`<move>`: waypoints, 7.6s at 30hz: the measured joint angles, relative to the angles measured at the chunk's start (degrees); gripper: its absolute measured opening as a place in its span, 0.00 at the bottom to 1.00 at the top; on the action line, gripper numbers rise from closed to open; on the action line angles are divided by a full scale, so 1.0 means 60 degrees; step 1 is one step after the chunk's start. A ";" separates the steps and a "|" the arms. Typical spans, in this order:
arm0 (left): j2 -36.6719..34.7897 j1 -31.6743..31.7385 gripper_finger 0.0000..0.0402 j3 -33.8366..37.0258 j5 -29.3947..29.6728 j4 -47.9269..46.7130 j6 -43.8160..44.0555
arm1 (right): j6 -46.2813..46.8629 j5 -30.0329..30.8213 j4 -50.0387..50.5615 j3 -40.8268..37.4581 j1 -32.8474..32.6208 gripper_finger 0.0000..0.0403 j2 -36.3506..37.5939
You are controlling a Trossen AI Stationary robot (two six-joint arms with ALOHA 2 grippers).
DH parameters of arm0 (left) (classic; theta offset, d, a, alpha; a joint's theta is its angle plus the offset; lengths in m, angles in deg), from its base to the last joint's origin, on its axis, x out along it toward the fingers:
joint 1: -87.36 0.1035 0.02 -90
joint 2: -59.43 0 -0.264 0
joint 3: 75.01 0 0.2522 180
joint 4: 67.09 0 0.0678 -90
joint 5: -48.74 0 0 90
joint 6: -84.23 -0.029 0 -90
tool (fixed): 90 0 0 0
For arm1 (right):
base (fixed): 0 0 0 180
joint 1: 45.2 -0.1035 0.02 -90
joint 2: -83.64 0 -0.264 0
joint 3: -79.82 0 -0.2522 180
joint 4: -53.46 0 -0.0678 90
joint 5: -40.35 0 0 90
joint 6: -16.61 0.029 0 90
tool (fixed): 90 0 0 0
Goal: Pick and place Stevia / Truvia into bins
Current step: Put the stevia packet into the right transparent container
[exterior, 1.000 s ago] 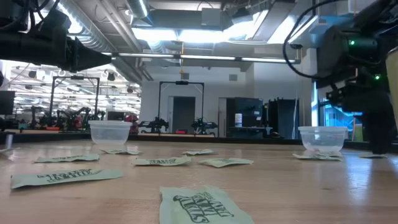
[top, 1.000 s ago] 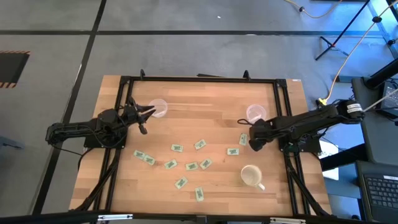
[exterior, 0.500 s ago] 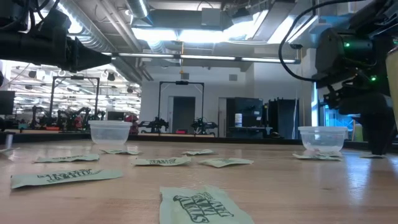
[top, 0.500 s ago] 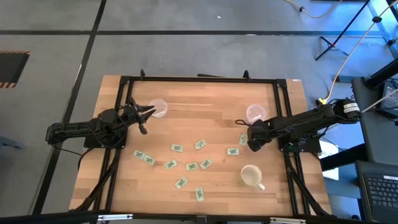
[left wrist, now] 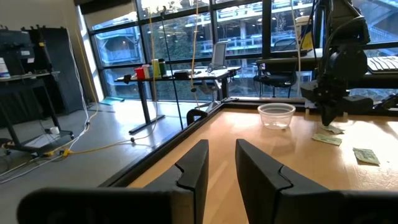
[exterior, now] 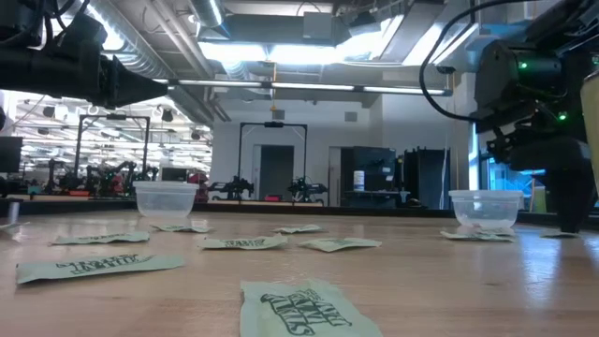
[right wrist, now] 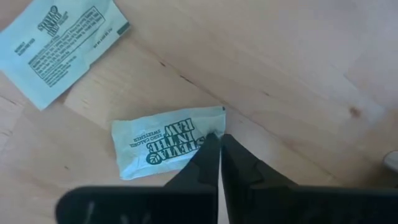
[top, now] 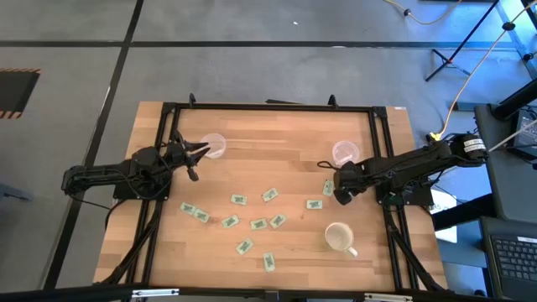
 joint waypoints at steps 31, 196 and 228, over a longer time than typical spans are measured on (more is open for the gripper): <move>0.0000 -0.0004 0.19 0.0000 -0.0007 0.0000 -0.0003 | -0.2227 0.3659 0.3560 0.3388 0.1902 0.00 0.0890; 0.0001 -0.0002 0.19 0.0000 -0.0106 -0.0007 -0.0007 | -0.6219 0.1549 0.1998 0.4688 0.1494 0.00 -0.1115; 0.0002 -0.0001 0.19 0.0000 -0.0106 -0.0007 -0.0005 | -0.6009 0.2318 -0.0033 0.1971 0.5093 0.04 -0.0026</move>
